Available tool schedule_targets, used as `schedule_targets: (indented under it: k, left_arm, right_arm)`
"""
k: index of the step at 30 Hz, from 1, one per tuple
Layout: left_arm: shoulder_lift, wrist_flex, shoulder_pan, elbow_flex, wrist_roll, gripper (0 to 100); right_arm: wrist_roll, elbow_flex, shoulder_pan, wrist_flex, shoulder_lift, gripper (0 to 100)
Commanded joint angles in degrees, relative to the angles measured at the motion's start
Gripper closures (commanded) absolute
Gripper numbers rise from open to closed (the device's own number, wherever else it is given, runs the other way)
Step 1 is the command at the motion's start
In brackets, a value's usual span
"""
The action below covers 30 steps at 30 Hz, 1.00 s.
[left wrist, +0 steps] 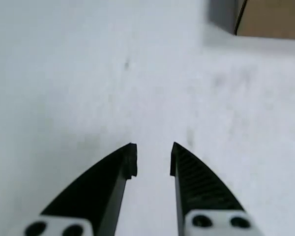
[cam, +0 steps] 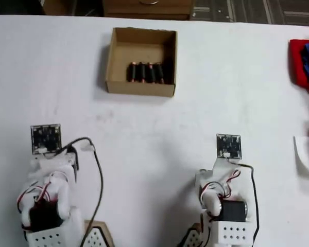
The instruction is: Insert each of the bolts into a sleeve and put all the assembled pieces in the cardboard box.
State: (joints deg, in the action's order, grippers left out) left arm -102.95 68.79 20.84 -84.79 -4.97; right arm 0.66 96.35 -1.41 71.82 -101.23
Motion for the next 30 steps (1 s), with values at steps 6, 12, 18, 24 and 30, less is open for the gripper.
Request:
schedule_targets:
  k: [6,12,18,24,30]
  left_arm:
    - [-1.7,7.4,-12.7,-0.7,0.4,86]
    - [-1.7,14.4,-21.2,2.8,3.3,87]
    - [-1.7,14.3,-21.4,2.2,7.6,87]
    - [-1.7,14.3,-21.4,2.2,7.3,86]
    - [-1.7,14.3,-21.4,2.2,7.3,87]
  right_arm:
    - [0.3,0.6,0.0,0.3,-1.0,97.7]
    - [0.3,0.6,0.0,0.3,-1.0,97.7]
    - [0.3,0.6,0.0,0.3,-1.0,97.7]
    - [0.3,0.6,0.0,0.3,-1.0,97.7]
    - [0.3,0.6,0.0,0.3,-1.0,97.7]
